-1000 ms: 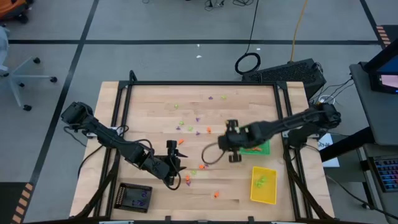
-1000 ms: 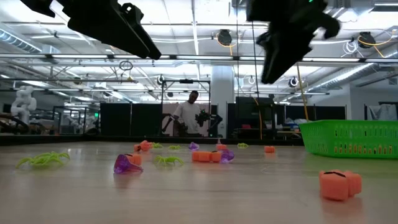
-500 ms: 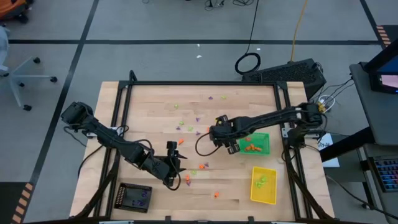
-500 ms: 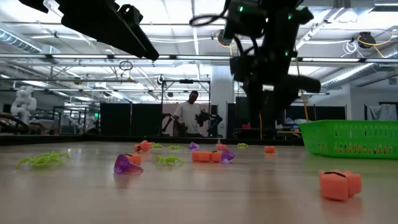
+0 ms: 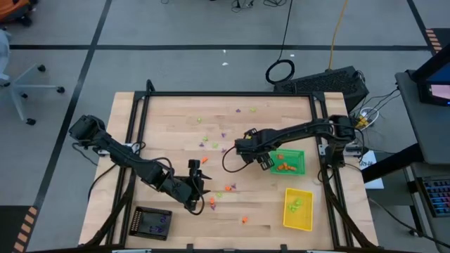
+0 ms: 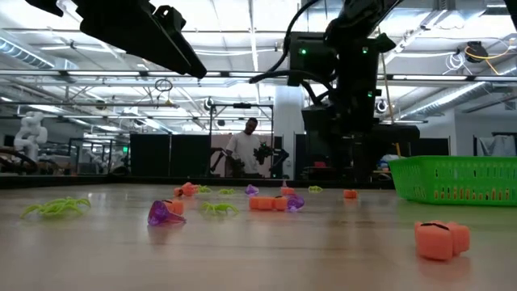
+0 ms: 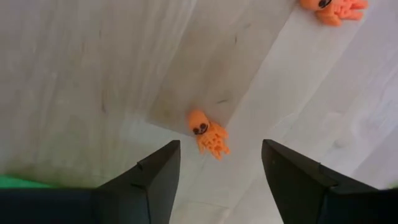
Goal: Sort Halloween decoration
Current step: Put the orange skeleton toy into the green bin
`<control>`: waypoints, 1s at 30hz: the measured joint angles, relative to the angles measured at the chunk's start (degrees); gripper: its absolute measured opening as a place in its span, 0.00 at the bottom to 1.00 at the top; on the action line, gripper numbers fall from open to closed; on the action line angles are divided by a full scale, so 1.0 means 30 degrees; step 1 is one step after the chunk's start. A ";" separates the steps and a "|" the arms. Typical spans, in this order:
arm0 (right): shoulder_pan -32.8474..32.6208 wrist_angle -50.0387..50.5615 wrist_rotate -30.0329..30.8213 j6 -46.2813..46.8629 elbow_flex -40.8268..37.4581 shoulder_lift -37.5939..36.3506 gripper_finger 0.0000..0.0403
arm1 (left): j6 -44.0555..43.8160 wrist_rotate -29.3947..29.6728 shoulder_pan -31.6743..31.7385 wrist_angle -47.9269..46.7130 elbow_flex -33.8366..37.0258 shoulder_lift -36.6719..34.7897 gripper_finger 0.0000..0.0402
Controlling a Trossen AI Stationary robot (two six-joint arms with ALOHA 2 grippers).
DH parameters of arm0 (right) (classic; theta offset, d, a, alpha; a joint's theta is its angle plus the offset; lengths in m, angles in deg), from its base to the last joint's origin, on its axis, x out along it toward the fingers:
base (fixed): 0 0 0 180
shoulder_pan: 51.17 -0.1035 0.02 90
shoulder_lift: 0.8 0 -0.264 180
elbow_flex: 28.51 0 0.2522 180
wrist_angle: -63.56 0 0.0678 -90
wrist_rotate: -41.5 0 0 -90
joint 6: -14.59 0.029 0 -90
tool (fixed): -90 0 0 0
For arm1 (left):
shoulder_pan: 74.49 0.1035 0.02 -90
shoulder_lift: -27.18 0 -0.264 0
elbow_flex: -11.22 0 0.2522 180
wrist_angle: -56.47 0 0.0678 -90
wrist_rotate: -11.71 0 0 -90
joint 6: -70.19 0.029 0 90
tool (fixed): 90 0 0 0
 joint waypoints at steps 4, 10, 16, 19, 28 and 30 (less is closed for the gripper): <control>0.0069 -0.0253 0.0027 -0.0546 -0.0177 0.0000 0.52 | 0.0000 0.0000 0.0007 -0.0004 0.0000 0.0000 0.53; 0.0094 -0.1015 0.0064 -0.0472 -0.1140 0.0036 0.52 | 0.0000 0.0000 0.0007 0.0011 0.0000 0.0000 0.53; 0.0134 -0.2170 0.0092 0.0000 -0.1654 -0.0029 0.52 | 0.0000 0.0000 0.0007 0.0046 0.0000 0.0000 0.53; 0.0135 -0.2188 0.0100 0.0103 -0.1654 -0.0029 0.51 | 0.0001 0.0000 0.0007 0.0047 0.0001 0.0000 0.53; 0.0156 -0.2124 -0.0083 0.0726 -0.1661 0.0000 0.34 | 0.0007 0.0001 0.0007 0.0047 0.0007 0.0000 0.53; 0.0156 -0.2173 -0.0099 0.0737 -0.1661 0.0002 0.31 | 0.0007 0.0000 0.0007 0.0041 0.0007 0.0000 0.53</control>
